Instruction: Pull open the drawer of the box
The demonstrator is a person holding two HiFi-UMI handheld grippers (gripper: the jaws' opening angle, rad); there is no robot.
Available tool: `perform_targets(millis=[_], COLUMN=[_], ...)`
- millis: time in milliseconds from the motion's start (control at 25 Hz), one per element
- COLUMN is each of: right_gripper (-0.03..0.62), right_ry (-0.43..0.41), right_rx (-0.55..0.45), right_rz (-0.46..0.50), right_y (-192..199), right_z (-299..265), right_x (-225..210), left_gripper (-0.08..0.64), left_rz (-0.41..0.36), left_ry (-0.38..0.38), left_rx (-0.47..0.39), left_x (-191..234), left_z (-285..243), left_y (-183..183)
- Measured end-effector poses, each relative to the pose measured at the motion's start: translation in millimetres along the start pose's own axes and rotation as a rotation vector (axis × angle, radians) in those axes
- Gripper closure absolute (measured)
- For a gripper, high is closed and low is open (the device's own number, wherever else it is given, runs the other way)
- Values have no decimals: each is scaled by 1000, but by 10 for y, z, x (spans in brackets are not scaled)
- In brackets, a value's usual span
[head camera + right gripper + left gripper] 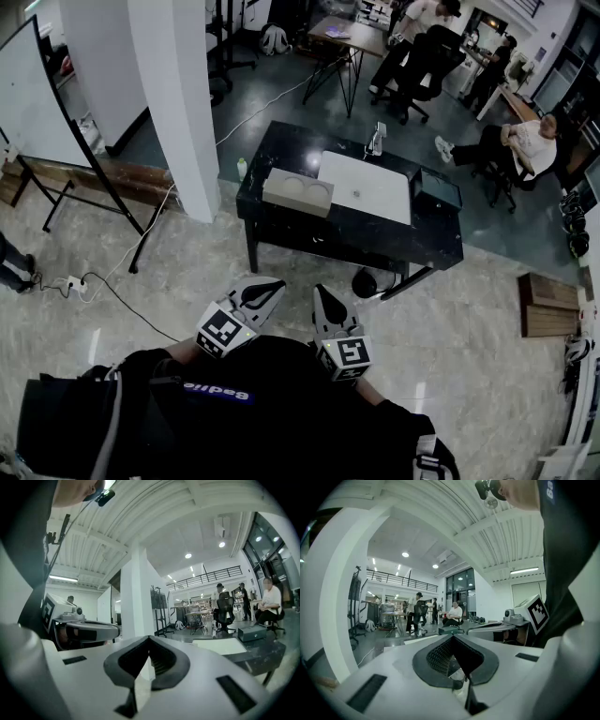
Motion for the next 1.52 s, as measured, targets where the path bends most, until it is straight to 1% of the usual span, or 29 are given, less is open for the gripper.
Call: perform_targets(millis=[400,640,800,1040,1200,1360,1520], right_gripper=[592,592,592,592,592,592,592], right_ry=[-8,-7,-16,-29,-53,-75,-60], right_rx=[3,3,4,10,32,70,76], right_rz=[-12,-11,-29,-44,-84,-113,-125], right_y=[-4,8,45,96,194,316,281], right_z=[8,1,19,7,29,43,27], right_x=[-16,-64,-137,-449,-686,-932,-1088], left_gripper=[560,560,559,560,558,558,558], left_rz=[-4,-5,7,22,51,87,98], left_ry=[8,1,-15,-50,-79,-91,-94], left_rx=[6,12,19,28,61,83,71], left_x=[-26,-26,-53,-40,-98,-191,-129], left_z=[-33,-61,-101,-319,-522,-804,-952], left_y=[9,4,33,29,112,175,123])
Point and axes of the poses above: the fingertips, and each gripper's own axes: z backward along the fingers, x to its left, y out of its underside, the point moved 3 cm from there along z, backward along the fingers
